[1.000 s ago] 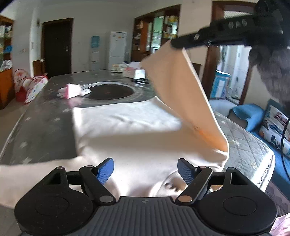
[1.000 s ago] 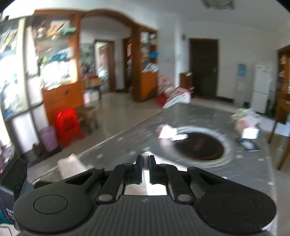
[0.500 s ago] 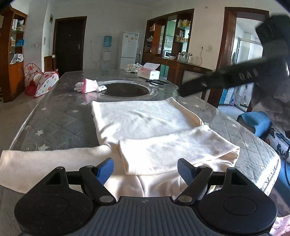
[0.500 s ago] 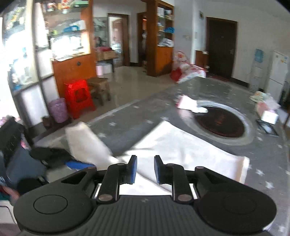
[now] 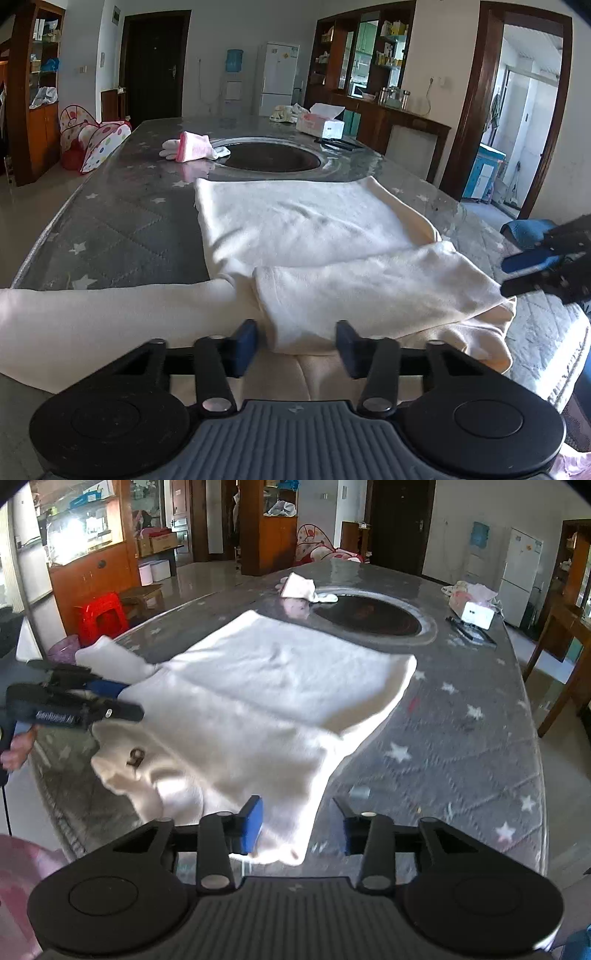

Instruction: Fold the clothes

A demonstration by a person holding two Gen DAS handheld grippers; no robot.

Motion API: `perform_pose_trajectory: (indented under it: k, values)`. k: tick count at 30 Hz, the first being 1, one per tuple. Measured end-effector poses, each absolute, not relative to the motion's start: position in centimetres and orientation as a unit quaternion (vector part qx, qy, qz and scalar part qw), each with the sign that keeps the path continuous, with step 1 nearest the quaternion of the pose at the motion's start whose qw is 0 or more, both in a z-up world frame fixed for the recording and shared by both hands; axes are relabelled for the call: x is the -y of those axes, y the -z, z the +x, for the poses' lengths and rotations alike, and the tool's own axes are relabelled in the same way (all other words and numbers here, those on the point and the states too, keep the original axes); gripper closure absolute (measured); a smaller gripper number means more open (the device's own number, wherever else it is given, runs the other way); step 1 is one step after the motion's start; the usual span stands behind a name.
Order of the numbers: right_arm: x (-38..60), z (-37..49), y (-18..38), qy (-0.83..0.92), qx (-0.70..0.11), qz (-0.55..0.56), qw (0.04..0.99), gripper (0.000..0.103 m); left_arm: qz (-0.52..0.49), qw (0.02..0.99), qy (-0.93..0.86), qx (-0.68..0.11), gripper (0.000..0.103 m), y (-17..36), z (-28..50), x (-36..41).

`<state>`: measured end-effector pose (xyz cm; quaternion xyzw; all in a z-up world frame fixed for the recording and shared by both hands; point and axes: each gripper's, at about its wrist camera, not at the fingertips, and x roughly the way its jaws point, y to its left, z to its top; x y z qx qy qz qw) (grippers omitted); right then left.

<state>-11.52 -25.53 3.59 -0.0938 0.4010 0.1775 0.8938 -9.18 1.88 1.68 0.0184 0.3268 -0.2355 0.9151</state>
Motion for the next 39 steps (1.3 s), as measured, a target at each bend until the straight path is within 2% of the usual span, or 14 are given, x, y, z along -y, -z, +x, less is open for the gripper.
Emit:
perform_pose_trajectory:
  k: [2,4,5,8,16,21,26,37,39]
  values:
    - [25.5,-11.6,-3.1,-0.175,-0.399,-0.091,0.896,0.065,0.019,0.917,0.233,-0.324,0.076,-1.9,-9.1,-1.9]
    - [25.6,-11.5,-2.6,-0.176,-0.399,-0.080,0.896,0.067,0.019,0.918,0.231,-0.322,0.086,-2.2,-9.1,-1.9]
    - [25.7,-11.5,-2.5,-0.177,-0.400,-0.073,0.896,0.075,0.018,0.919,0.231,-0.320,0.090,-2.3,-9.0,-1.9]
    - [25.8,-11.6,-2.1,-0.175,-0.396,-0.065,0.899,0.096,0.020,0.922,0.230,-0.312,0.095,-2.9,-8.9,-1.7]
    - [26.9,-12.5,-2.2,-0.151,-0.390,-0.057,0.907,0.099,0.033,0.919,0.240,-0.312,0.096,-3.4,-9.3,-0.8]
    - [27.2,-12.0,-3.1,-0.151,-0.376,-0.056,0.912,0.095,0.043,0.917,0.221,-0.330,0.087,-2.6,-9.5,-1.4]
    - [25.7,-9.8,-4.2,-0.175,-0.347,-0.070,0.919,0.095,0.037,0.932,0.197,-0.303,0.085,-3.7,-9.7,-2.0]
    - [23.2,-4.6,-1.0,-0.182,-0.373,-0.075,0.907,0.094,0.040,0.922,0.225,-0.313,0.085,-2.2,-9.1,-0.6]
    - [23.2,-4.6,-1.2,-0.183,-0.372,-0.074,0.907,0.093,0.032,0.922,0.227,-0.313,0.082,-2.4,-9.2,-1.0]
